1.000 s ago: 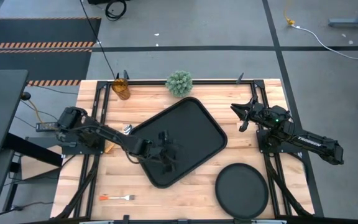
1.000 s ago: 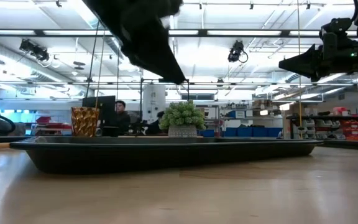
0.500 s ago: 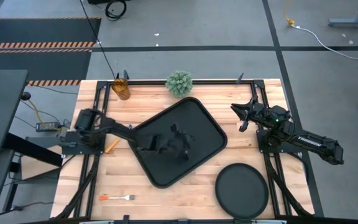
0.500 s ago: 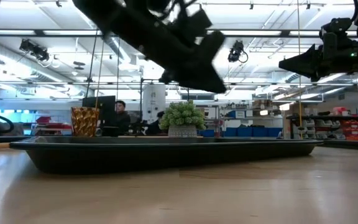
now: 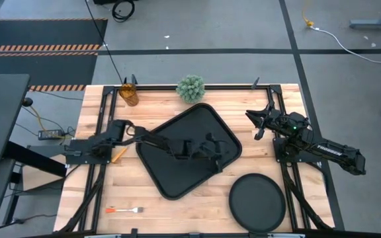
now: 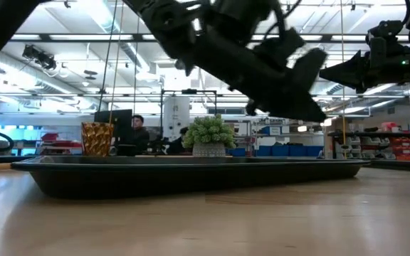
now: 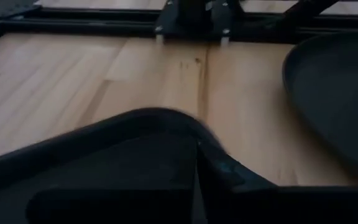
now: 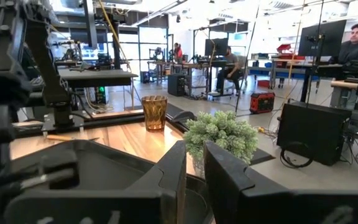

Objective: Pick and place plate/cup/fork/spoon on tray
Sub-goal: Move the black tray to the center of the table

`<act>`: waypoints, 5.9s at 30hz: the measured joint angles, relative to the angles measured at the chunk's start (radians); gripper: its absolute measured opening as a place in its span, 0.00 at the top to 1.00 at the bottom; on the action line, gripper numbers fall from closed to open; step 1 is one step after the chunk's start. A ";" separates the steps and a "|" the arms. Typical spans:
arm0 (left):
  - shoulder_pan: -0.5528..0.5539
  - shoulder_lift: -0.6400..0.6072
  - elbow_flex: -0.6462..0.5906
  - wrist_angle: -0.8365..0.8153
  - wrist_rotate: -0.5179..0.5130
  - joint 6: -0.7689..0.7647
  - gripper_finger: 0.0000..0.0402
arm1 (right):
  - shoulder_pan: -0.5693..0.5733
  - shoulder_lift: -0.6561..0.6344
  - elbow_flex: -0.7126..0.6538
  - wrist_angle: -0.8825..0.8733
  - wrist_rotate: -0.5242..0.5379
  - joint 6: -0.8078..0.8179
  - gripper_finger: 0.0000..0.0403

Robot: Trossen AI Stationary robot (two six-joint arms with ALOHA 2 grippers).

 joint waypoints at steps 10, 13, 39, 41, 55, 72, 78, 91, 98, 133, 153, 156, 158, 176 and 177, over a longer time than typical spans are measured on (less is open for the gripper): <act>-0.004 0.144 0.092 0.056 -0.002 -0.016 0.99 | 0.000 0.000 0.000 0.000 0.000 0.000 0.85; 0.009 0.166 0.092 0.061 0.001 -0.057 0.99 | 0.000 0.000 0.000 0.000 0.000 0.000 0.85; 0.037 -0.002 0.088 -0.019 0.304 0.034 0.99 | 0.000 0.000 0.000 0.000 0.000 0.000 0.85; 0.038 -0.010 0.090 -0.008 0.304 0.034 0.99 | 0.000 0.000 0.000 0.000 0.000 0.000 0.85; -0.016 -0.010 0.090 -0.029 0.303 0.060 0.99 | 0.000 0.000 0.000 0.000 0.000 0.000 0.85; -0.023 -0.009 0.090 -0.090 0.185 0.058 0.99 | 0.000 0.000 0.000 0.000 0.000 0.000 0.85; 0.008 -0.009 0.090 -0.194 0.144 0.048 0.99 | 0.000 0.000 0.000 0.000 0.000 0.000 0.85; 0.001 -0.009 0.091 -0.164 0.145 0.044 0.99 | 0.000 0.000 0.000 0.000 0.000 0.000 0.85; 0.000 0.026 0.090 -0.198 0.018 0.020 0.99 | 0.000 0.000 0.000 0.000 0.000 0.000 0.85; -0.164 -0.006 0.092 -0.447 0.186 -0.136 0.99 | 0.000 0.000 0.000 0.000 0.000 0.000 0.85; -0.302 -0.660 -0.615 -1.020 -0.286 -0.989 0.99 | 0.000 0.000 0.000 0.001 0.000 0.000 0.85; -0.324 -0.745 -0.697 -1.000 -0.277 -1.097 0.99 | 0.000 0.000 0.000 0.000 0.000 0.000 0.85; -0.334 -0.774 -0.728 -0.993 -0.269 -1.166 0.99 | 0.000 0.000 0.000 -0.002 0.000 0.000 0.85; -0.045 -0.722 -0.785 -0.958 -0.204 -1.051 0.99 | 0.000 0.000 0.000 0.001 -0.001 0.000 0.85; -0.029 -0.708 -0.785 -0.958 -0.202 -1.049 0.99 | 0.000 0.000 0.000 0.001 -0.001 0.000 0.85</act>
